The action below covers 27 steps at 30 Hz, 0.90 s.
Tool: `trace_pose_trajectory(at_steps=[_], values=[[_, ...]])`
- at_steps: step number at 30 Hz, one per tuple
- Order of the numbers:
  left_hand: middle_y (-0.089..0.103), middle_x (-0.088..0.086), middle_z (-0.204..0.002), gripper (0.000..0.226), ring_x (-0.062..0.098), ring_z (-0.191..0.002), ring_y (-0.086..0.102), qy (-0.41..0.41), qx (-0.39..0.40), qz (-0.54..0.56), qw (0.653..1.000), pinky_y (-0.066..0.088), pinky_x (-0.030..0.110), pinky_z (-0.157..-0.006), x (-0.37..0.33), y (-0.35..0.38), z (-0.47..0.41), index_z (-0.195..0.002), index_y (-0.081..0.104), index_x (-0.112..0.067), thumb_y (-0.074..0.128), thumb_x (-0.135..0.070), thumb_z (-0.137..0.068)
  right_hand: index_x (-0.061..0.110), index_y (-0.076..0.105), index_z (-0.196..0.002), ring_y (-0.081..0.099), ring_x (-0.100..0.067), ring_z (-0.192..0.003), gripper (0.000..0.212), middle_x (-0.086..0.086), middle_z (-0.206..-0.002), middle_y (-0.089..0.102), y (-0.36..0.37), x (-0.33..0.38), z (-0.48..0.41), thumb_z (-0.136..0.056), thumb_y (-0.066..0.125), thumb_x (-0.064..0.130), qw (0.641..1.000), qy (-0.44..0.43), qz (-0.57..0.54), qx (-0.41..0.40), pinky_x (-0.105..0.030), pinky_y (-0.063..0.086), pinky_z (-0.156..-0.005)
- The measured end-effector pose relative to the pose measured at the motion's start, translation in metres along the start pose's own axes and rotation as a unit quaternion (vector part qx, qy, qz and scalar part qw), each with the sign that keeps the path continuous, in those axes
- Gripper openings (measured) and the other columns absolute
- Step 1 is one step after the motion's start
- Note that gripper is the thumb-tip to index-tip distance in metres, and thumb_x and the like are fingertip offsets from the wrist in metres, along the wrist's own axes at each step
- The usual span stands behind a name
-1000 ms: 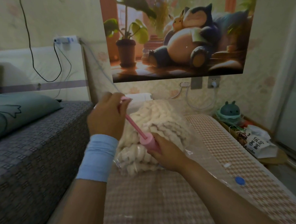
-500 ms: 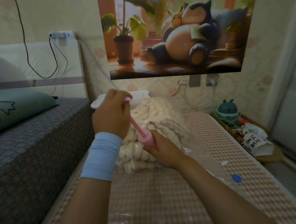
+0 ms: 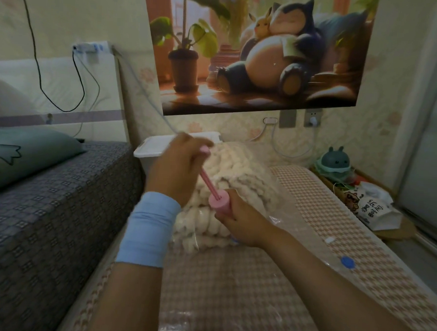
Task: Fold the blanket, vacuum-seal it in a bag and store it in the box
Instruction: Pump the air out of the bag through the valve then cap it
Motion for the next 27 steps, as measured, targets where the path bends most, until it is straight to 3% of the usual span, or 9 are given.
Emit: trace_pose_trajectory(at_steps=[2,4,8,10,16,18,21,24,27], values=[[0.053,-0.007,-0.099,0.021,0.009,-0.089,0.052,0.022,-0.106,-0.027,0.994,0.042,0.024,-0.079,-0.008,-0.025,-0.003,-0.113,0.065,-0.022,0.054,-0.025,-0.095,0.024,0.039,-0.131,0.057,-0.016,-0.106,0.044,0.003,-0.123,0.056,0.000,-0.001,0.000,-0.095,0.059,0.036,1.000,0.001,-0.007,0.005,-0.042,0.048,-0.094],[0.053,-0.005,-0.099,0.024,0.012,-0.088,0.052,0.015,-0.128,-0.035,0.991,0.043,0.026,-0.080,-0.005,-0.017,0.003,-0.116,0.064,-0.020,0.053,-0.026,-0.095,0.024,0.039,-0.130,0.057,-0.016,-0.106,0.043,0.003,-0.123,0.056,-0.001,0.002,0.001,-0.094,0.058,0.037,1.000,-0.001,-0.001,0.005,-0.043,0.049,-0.093],[0.050,0.004,-0.108,0.024,0.027,-0.096,0.056,-0.075,0.106,-0.037,0.991,0.047,0.041,-0.085,0.026,0.066,0.032,-0.114,0.064,-0.020,0.047,-0.028,-0.098,0.022,0.040,-0.126,0.059,-0.019,-0.105,0.040,0.000,-0.121,0.058,0.001,0.002,0.001,-0.093,0.057,0.037,1.000,0.006,-0.006,-0.006,-0.047,0.049,-0.090],[0.047,0.003,-0.107,0.024,0.029,-0.094,0.058,-0.096,0.164,-0.034,0.981,0.047,0.040,-0.083,0.028,0.082,0.037,-0.113,0.065,-0.020,0.048,-0.027,-0.098,0.023,0.040,-0.130,0.059,-0.016,-0.110,0.043,0.001,-0.126,0.057,0.000,0.001,0.001,-0.093,0.056,0.039,1.000,0.007,-0.019,-0.013,-0.045,0.049,-0.094],[0.058,0.000,-0.103,0.020,0.018,-0.085,0.058,0.046,-0.140,-0.055,0.988,0.050,0.032,-0.072,-0.025,0.001,0.002,-0.112,0.064,-0.018,0.053,-0.018,-0.095,0.030,0.041,-0.122,0.058,-0.009,-0.098,0.034,0.010,-0.113,0.056,-0.004,-0.010,0.000,-0.094,0.059,0.030,1.000,0.004,-0.028,-0.010,-0.033,0.046,-0.086],[0.058,0.000,-0.101,0.020,0.017,-0.082,0.058,0.051,-0.180,-0.072,0.980,0.049,0.031,-0.067,-0.026,-0.002,0.005,-0.109,0.066,-0.019,0.051,-0.016,-0.095,0.031,0.040,-0.121,0.057,-0.007,-0.095,0.036,0.011,-0.110,0.056,-0.004,-0.008,0.001,-0.092,0.061,0.031,1.000,-0.002,-0.025,-0.004,-0.033,0.046,-0.083],[0.055,-0.001,-0.107,0.023,0.022,-0.088,0.058,-0.011,-0.030,-0.056,0.998,0.051,0.036,-0.071,-0.001,0.044,0.021,-0.108,0.065,-0.023,0.045,-0.021,-0.097,0.021,0.042,-0.130,0.059,-0.017,-0.110,0.048,0.002,-0.125,0.057,-0.003,-0.002,-0.001,-0.091,0.065,0.039,0.999,-0.004,-0.034,-0.017,-0.040,0.048,-0.092],[0.053,-0.004,-0.109,0.019,0.022,-0.094,0.058,-0.086,0.125,-0.028,0.988,0.047,0.034,-0.078,0.017,0.084,0.038,-0.104,0.063,-0.026,0.047,-0.021,-0.095,0.016,0.042,-0.131,0.060,-0.021,-0.108,0.057,-0.005,-0.125,0.058,-0.002,0.004,0.000,-0.090,0.053,0.054,1.000,-0.008,-0.012,-0.017,-0.041,0.050,-0.089],[0.058,-0.005,-0.101,0.018,0.015,-0.091,0.056,-0.041,0.015,-0.020,0.999,0.047,0.032,-0.080,-0.002,0.054,0.021,-0.097,0.065,-0.022,0.051,-0.013,-0.091,0.022,0.043,-0.130,0.059,-0.012,-0.105,0.051,0.006,-0.120,0.059,-0.004,-0.003,0.001,-0.090,0.060,0.048,0.999,-0.003,-0.034,-0.022,-0.033,0.047,-0.086]])
Point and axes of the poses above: each hand's wrist, its own z-axis away from the middle knuckle, its own y-axis out of the palm, x = y × z, the point moved 5 cm from there along -z, towards the middle knuckle
